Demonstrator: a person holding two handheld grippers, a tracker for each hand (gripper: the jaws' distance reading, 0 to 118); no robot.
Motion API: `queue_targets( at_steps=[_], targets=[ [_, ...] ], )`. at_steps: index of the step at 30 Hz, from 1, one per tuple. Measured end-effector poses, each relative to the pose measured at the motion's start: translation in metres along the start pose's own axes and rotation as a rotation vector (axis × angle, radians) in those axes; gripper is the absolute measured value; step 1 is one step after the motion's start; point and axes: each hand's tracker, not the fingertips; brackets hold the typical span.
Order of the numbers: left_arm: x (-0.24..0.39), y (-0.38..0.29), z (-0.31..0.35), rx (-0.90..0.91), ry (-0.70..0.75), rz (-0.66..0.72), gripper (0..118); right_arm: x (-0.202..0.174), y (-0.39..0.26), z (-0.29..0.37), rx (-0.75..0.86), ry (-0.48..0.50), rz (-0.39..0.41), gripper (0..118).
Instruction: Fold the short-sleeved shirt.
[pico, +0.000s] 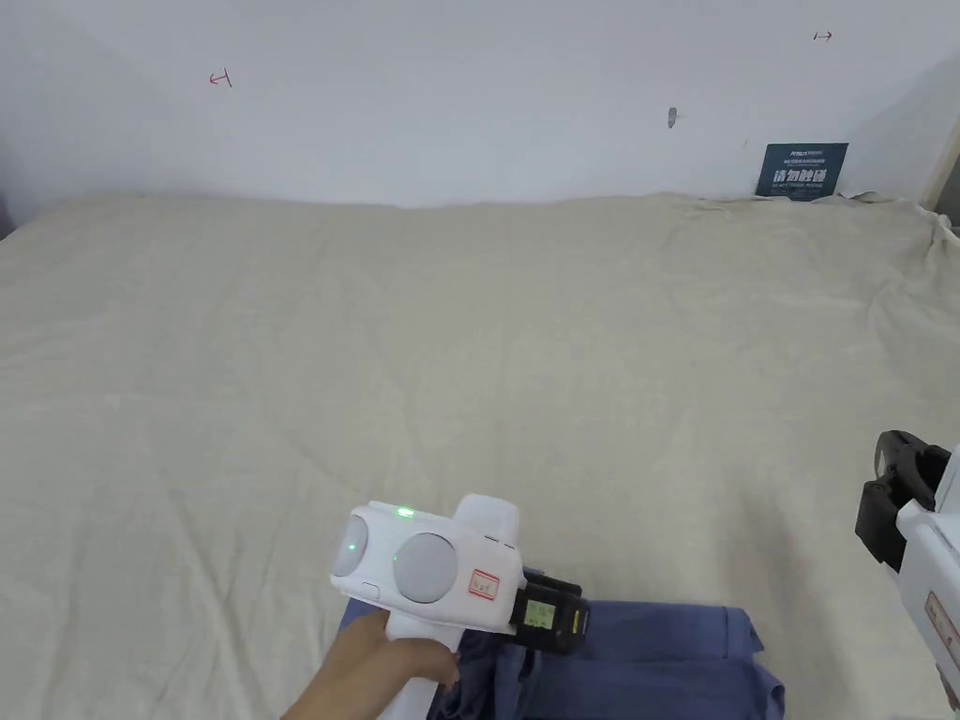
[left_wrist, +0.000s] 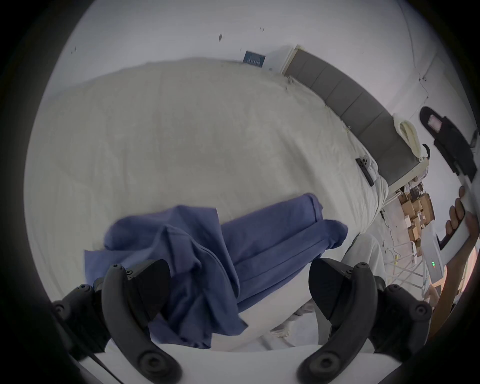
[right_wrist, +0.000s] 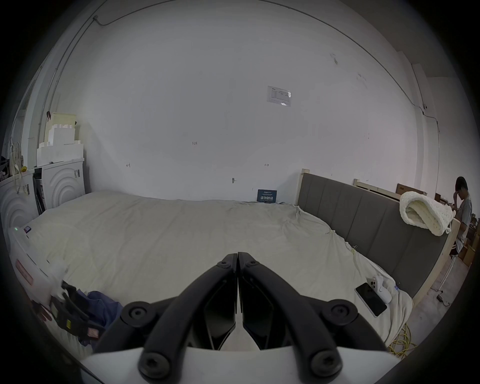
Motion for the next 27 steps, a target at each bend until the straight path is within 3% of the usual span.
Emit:
queue_targets(
  at_steps=[6,8,12,16,20,27],
  targets=[
    [-0.031,0.001,0.051,0.179,0.077,0.048,110,-0.002,0.004,0.002,0.011,0.002,-0.001,1],
    [-0.041,-0.003,0.064,0.256,0.148,0.035,103,-0.002,0.004,0.002,0.012,0.005,-0.004,1],
    [-0.064,-0.012,0.082,0.360,0.238,0.051,65,-0.003,0.004,0.002,0.014,0.008,-0.011,1],
    [-0.086,-0.026,0.084,0.411,0.290,0.079,16,-0.004,0.005,0.003,0.017,0.008,-0.011,1],
    [-0.105,-0.040,0.078,0.427,0.313,0.108,1,-0.004,0.005,0.003,0.018,0.006,-0.009,1],
    [-0.116,-0.069,0.044,0.407,0.313,0.115,0,-0.002,0.003,0.001,0.013,0.002,-0.013,1]
  ],
)
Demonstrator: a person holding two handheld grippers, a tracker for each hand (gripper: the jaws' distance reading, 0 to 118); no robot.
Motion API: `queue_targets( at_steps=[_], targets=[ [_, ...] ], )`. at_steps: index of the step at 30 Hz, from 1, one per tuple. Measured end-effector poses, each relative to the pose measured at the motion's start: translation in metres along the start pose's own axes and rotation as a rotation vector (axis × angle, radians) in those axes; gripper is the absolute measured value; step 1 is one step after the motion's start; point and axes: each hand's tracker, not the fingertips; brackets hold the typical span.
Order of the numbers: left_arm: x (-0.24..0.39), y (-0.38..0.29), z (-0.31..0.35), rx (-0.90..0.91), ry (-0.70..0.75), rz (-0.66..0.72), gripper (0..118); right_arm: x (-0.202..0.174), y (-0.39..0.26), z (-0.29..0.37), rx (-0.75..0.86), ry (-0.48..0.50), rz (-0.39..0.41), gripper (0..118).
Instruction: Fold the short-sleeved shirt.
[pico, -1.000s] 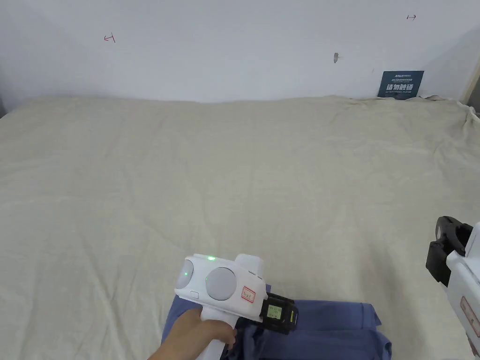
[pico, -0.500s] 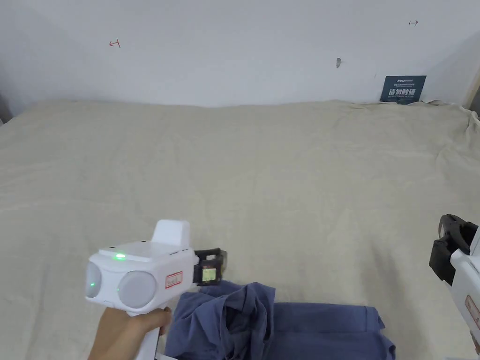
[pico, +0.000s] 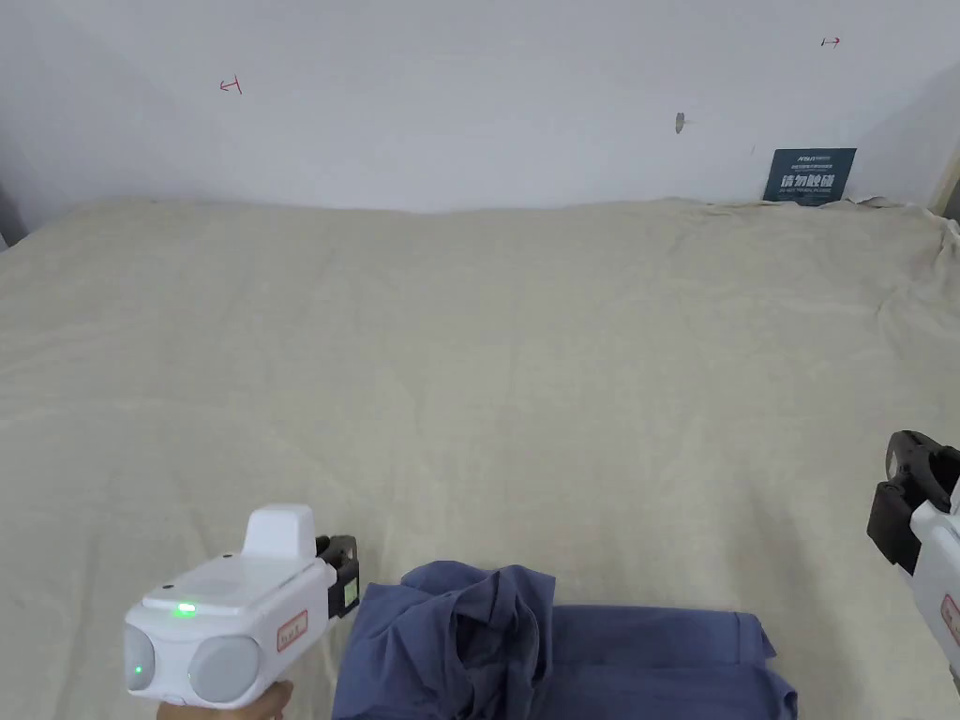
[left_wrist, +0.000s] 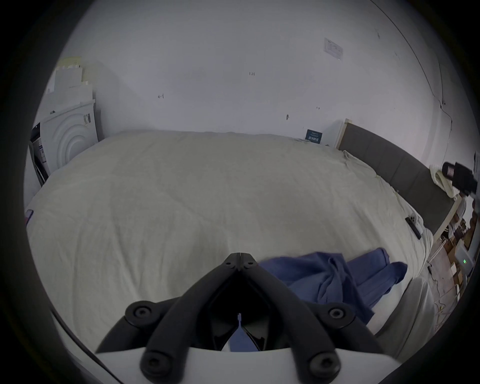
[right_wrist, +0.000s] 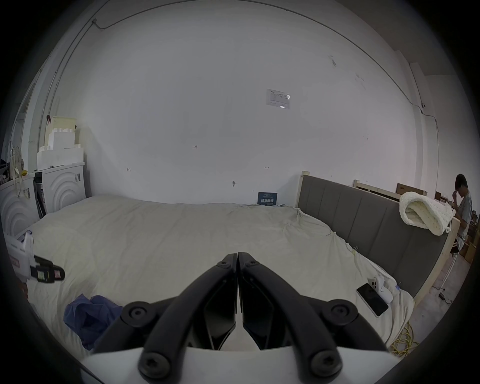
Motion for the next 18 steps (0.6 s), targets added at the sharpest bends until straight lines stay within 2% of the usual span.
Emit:
queue_targets(
  at_steps=[8,18],
  targets=[
    [0.033,-0.041,-0.025,-0.089,-0.061,-0.025,0,-0.001,-0.002,0.001,-0.016,-0.002,0.003,1],
    [0.107,-0.063,-0.047,-0.133,-0.156,-0.104,0,0.002,-0.006,0.003,-0.032,-0.012,-0.006,1]
  ],
)
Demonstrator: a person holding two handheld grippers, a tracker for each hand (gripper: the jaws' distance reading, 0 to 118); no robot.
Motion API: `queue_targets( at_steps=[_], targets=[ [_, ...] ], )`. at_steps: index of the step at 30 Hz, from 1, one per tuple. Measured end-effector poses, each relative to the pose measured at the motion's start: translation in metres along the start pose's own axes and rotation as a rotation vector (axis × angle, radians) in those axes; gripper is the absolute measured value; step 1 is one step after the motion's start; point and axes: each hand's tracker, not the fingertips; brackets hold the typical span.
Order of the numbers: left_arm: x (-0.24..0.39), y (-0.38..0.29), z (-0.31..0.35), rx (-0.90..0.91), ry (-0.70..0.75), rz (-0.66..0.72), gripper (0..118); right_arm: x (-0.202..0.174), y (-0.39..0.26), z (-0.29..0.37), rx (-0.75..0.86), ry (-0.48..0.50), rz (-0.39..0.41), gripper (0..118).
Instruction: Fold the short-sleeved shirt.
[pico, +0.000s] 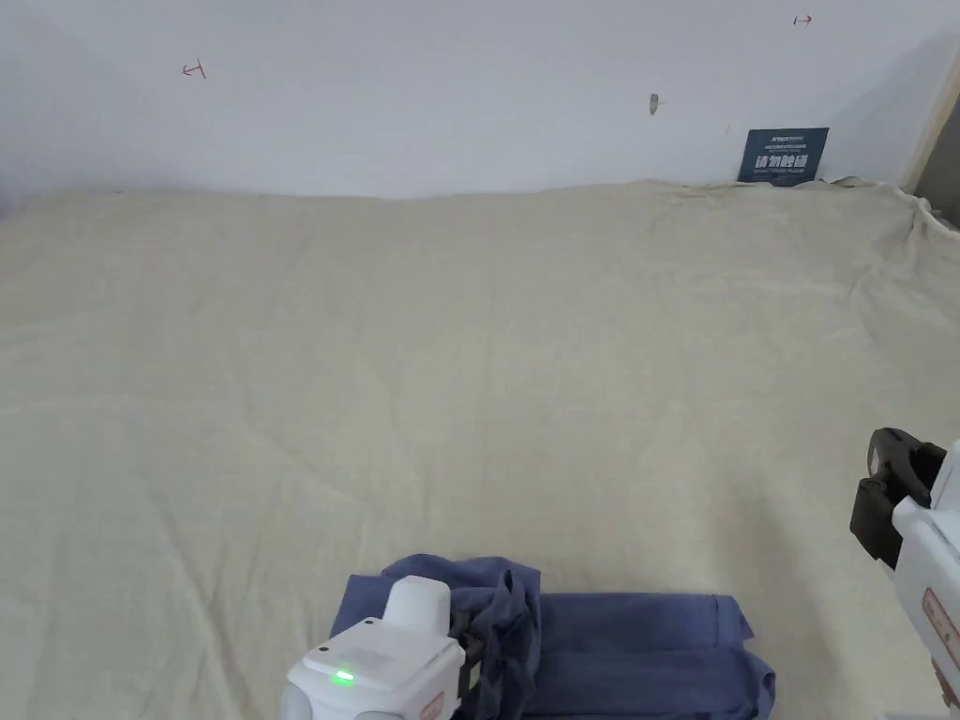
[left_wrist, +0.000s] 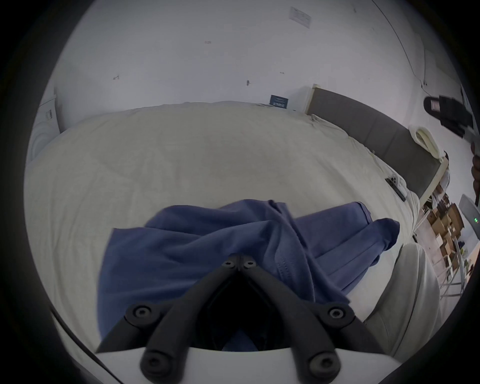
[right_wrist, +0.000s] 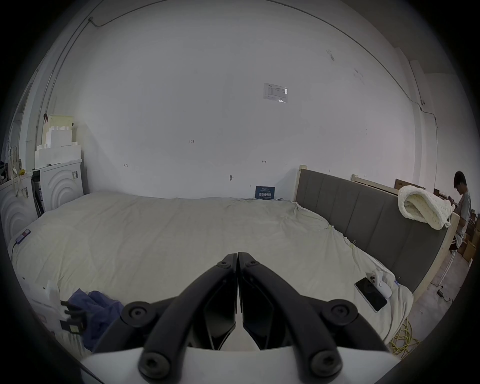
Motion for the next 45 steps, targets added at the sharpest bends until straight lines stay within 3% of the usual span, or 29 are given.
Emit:
queue_targets(
  at_steps=[19,32,42,45],
  targets=[
    [0.046,-0.008,-0.022,-0.035,-0.028,-0.109,0,0.012,-0.007,-0.002,-0.013,-0.017,-0.007,1],
    [0.046,0.001,-0.015,-0.046,-0.041,-0.067,0,0.013,-0.004,-0.001,-0.003,-0.015,-0.004,1],
    [0.008,0.047,0.038,0.041,-0.077,-0.037,0,0.007,0.007,0.002,0.019,-0.009,0.003,1],
    [-0.022,0.060,0.051,0.023,-0.139,0.047,0,0.005,0.009,0.002,0.023,-0.005,0.008,1]
  ],
)
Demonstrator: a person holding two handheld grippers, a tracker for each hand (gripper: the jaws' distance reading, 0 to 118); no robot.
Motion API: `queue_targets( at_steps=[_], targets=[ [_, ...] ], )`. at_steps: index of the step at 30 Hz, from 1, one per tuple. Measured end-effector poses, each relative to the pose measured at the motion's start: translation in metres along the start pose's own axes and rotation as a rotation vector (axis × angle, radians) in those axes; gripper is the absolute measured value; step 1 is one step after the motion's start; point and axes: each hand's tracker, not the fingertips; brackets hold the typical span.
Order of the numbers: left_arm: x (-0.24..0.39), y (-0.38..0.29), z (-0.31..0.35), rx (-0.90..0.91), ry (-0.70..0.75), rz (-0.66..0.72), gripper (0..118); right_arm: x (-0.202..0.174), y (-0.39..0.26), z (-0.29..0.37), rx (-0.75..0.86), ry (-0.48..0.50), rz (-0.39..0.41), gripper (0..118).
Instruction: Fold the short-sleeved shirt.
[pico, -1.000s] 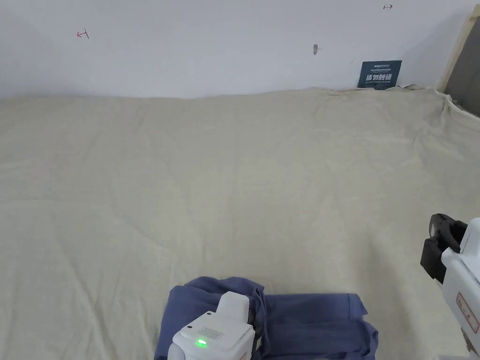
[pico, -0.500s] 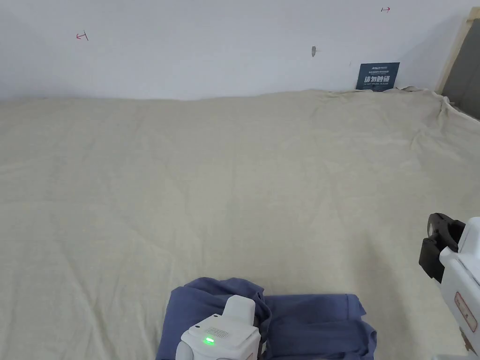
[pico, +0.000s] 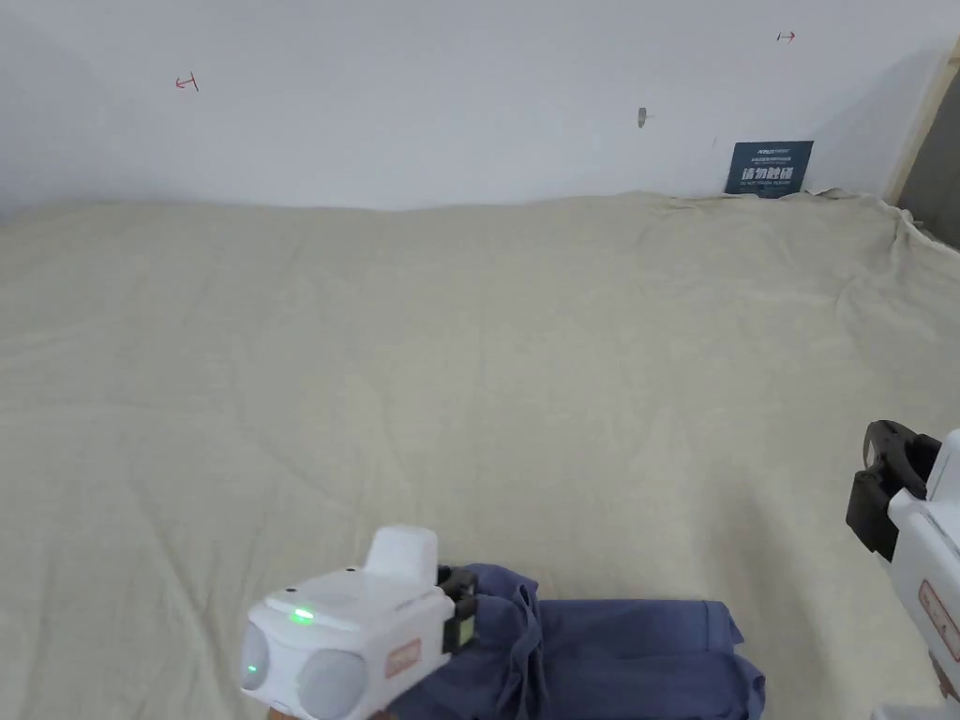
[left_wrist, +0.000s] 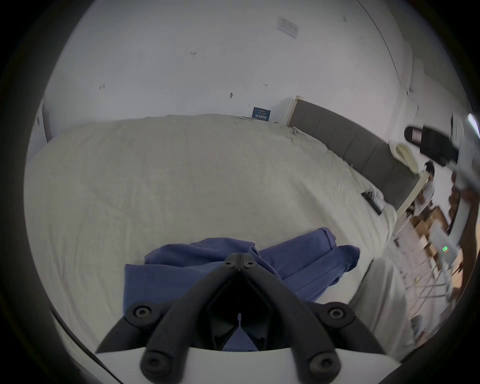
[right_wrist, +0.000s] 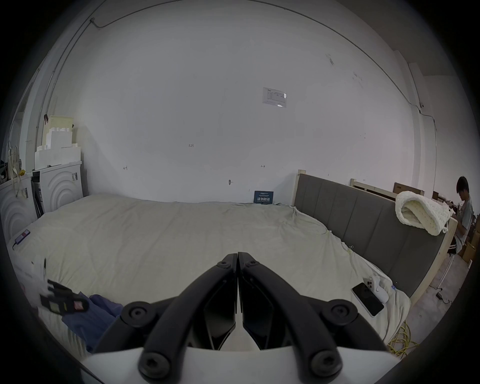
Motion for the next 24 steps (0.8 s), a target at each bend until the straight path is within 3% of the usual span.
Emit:
queue_targets(
  at_steps=[4,12,14,15,16,18,21,22,24],
  targets=[
    [-0.041,0.011,0.020,-0.034,-0.069,0.115,0,-0.003,0.001,0.001,0.000,0.002,0.002,1],
    [-0.100,0.002,0.037,-0.124,-0.105,0.201,0,-0.011,0.003,0.000,-0.007,0.010,0.008,1],
    [-0.116,-0.004,0.033,-0.170,-0.157,0.261,7,-0.012,0.003,0.000,-0.009,0.013,0.010,1],
    [-0.123,-0.008,0.029,-0.187,-0.151,0.292,14,-0.013,0.002,-0.001,-0.010,0.013,0.011,1],
    [-0.127,-0.012,0.026,-0.200,-0.143,0.296,31,-0.013,0.002,-0.001,-0.012,0.015,0.012,1],
    [-0.136,-0.017,0.019,-0.231,-0.141,0.308,44,-0.013,0.001,-0.002,-0.015,0.017,0.016,1],
    [-0.141,-0.025,0.007,-0.294,-0.113,0.318,87,-0.014,0.000,-0.003,-0.023,0.017,0.020,1],
    [-0.143,-0.027,0.005,-0.288,-0.116,0.316,96,-0.014,-0.001,-0.003,-0.025,0.017,0.020,1],
    [-0.145,-0.028,-0.001,-0.288,-0.112,0.319,96,-0.014,-0.002,-0.004,-0.030,0.015,0.021,1]
  ],
)
